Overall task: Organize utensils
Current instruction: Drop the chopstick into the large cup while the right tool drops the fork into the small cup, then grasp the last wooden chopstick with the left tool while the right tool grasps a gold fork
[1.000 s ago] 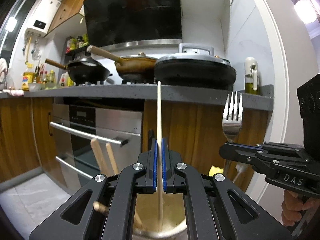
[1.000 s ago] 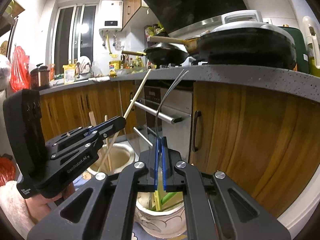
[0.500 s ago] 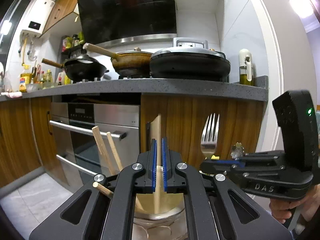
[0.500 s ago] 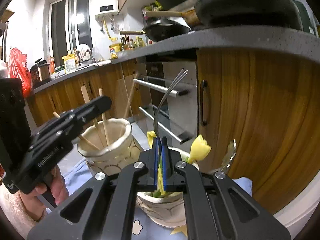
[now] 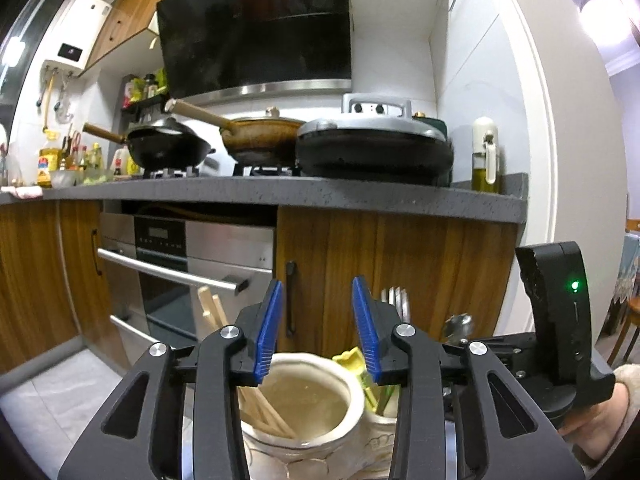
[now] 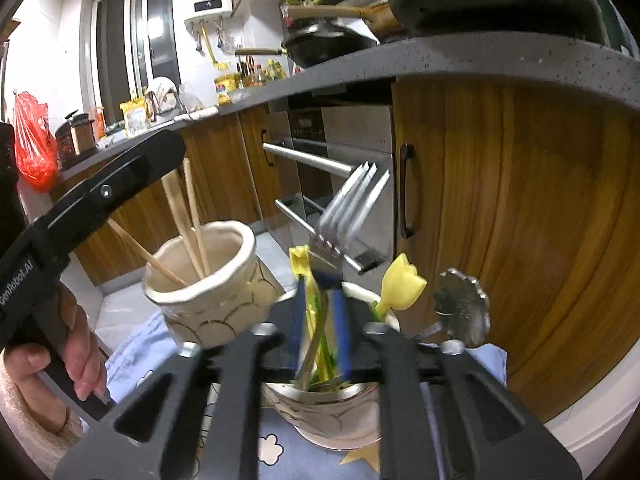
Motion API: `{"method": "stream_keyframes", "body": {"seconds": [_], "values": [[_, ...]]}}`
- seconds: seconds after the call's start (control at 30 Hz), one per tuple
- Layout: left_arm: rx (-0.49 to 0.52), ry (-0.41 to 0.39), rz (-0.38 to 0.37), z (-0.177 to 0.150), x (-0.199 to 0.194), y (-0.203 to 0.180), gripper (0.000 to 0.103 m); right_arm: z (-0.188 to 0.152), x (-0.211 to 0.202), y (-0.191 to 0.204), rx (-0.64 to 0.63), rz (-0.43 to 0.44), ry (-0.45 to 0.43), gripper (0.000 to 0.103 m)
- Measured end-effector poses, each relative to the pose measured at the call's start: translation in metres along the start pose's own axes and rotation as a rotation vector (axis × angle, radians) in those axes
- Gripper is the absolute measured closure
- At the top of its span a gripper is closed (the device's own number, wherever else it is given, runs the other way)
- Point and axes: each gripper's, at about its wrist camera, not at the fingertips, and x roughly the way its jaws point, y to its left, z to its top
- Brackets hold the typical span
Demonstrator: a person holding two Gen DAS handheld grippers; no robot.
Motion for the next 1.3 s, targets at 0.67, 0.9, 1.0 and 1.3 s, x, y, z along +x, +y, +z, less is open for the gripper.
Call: {"method": "stream_keyframes", "body": {"seconds": [0.67,0.9,1.0,1.3], "values": [[0.015,0.131,0.152,0.014,-0.084,-0.008,0.007,-0.011,-0.092,-0.005,0.012,-0.085,-0.081,0.009],[0.016,0.291,0.23,-0.035,-0.101,-0.003,0.005,-0.055,-0.072,0.008,0.037,-0.038,0.101,0.006],[-0.014,0.358,0.247,-0.057,-0.104,0.005,0.005,-0.074,-0.06,0.018,0.02,-0.05,0.176,0.006],[-0.011,0.547,0.285,-0.101,-0.106,0.015,0.005,-0.109,-0.037,0.046,-0.045,-0.036,0.323,0.011]]}}
